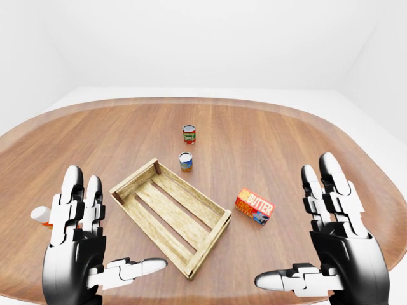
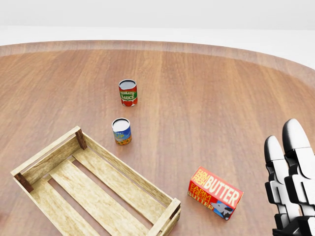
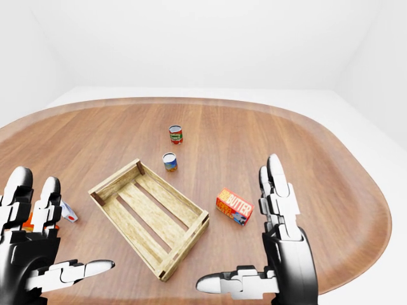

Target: Pick up the butter and put it in the tray.

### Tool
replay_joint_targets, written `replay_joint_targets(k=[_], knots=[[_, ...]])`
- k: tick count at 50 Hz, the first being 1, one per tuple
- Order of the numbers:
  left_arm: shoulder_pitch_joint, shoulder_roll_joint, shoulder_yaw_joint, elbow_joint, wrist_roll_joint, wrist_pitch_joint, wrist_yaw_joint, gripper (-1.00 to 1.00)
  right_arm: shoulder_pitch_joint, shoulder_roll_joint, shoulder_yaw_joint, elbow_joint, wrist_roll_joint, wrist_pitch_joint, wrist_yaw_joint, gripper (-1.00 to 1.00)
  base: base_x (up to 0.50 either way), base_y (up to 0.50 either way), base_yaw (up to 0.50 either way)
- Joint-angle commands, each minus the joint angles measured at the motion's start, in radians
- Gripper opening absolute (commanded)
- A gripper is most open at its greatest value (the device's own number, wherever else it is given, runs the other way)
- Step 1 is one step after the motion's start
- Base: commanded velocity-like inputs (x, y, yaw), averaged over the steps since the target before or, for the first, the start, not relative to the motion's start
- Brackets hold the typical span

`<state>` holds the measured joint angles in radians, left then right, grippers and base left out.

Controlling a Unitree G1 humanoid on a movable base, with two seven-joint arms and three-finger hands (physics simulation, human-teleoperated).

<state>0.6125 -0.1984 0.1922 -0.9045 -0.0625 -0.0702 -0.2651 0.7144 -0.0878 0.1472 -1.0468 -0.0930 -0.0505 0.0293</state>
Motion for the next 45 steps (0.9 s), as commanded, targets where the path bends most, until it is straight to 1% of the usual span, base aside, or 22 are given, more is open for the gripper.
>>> replay_joint_targets(k=[1,7,17,19,20,21,22,23,24,25,26,28,33,36,40,44,45], knots=[[0.002,-0.001,0.004,-0.004,-0.007,0.005,-0.005,1.00,-0.003,-0.005,0.006,0.000,-0.007,0.004,-0.001,1.00,0.51,-0.09,0.00],[0.001,-0.003,0.006,-0.006,-0.009,0.007,-0.008,1.00,0.000,-0.006,0.006,0.000,-0.004,0.000,-0.001,1.00,0.51,-0.09,0.00],[-0.003,-0.006,0.012,-0.005,-0.010,0.010,-0.013,1.00,-0.007,-0.007,0.009,0.000,-0.010,0.010,-0.005,1.00,0.51,-0.09,0.00],[-0.004,-0.007,0.012,-0.004,-0.009,0.010,-0.013,1.00,-0.012,-0.001,0.003,0.000,-0.016,0.022,-0.015,1.00,0.51,-0.09,0.00],[-0.004,-0.007,0.013,-0.003,-0.009,0.010,-0.013,1.00,-0.016,0.009,-0.003,0.000,-0.025,0.040,-0.029,1.00,0.51,-0.08,0.00],[-0.005,-0.007,0.013,-0.003,-0.009,0.010,-0.014,1.00,-0.025,0.017,-0.009,0.000,-0.033,0.069,-0.040,1.00,0.51,-0.08,0.00],[-0.005,-0.007,0.013,-0.002,-0.008,0.010,-0.013,1.00,-0.040,0.024,-0.015,0.000,-0.038,0.112,-0.045,1.00,0.45,0.03,0.00],[-0.008,-0.007,0.013,0.000,-0.007,0.011,-0.013,1.00,-0.050,0.027,-0.017,0.000,-0.052,0.108,-0.053,1.00,0.00,0.00,0.00],[-0.011,-0.006,0.014,0.002,-0.004,0.012,-0.011,1.00,-0.058,0.029,-0.020,0.000,-0.049,0.126,-0.053,1.00,0.00,0.00,0.00],[-0.014,-0.006,0.014,0.003,-0.003,0.014,-0.009,1.00,-0.067,0.038,-0.026,0.000,-0.046,0.138,-0.060,1.00,0.00,0.00,0.00],[-0.018,-0.004,0.012,0.006,0.000,0.017,-0.008,1.00,-0.080,0.034,-0.022,0.011,-0.087,0.138,-0.065,1.00,0.00,0.00,0.00],[-0.018,-0.003,0.010,0.007,0.003,0.017,-0.005,1.00,-0.096,0.038,-0.011,0.015,-0.110,0.138,-0.074,1.00,0.00,0.00,0.00],[-0.014,0.000,0.006,0.007,0.003,0.014,0.000,1.00,-0.169,0.021,0.019,0.044,-0.153,0.138,-0.069,1.00,0.00,0.00,0.00],[-0.019,0.003,0.006,0.010,0.003,0.017,0.003,1.00,-0.224,0.015,0.033,0.044,-0.203,0.138,-0.059,1.00,0.00,0.00,0.00],[-0.020,0.006,0.002,0.013,0.008,0.017,0.008,1.00,-0.293,0.013,0.038,0.042,-0.256,0.138,-0.017,1.00,0.00,0.00,0.00],[-0.022,0.008,0.001,0.014,0.008,0.019,0.011,1.00,-0.406,0.022,0.050,0.079,-0.361,0.138,0.016,1.00,0.00,0.00,0.00],[-0.022,0.008,0.001,0.015,0.008,0.019,0.012,1.00,-0.409,0.025,0.051,0.080,-0.367,0.138,0.019,1.00,0.00,0.00,0.00]])
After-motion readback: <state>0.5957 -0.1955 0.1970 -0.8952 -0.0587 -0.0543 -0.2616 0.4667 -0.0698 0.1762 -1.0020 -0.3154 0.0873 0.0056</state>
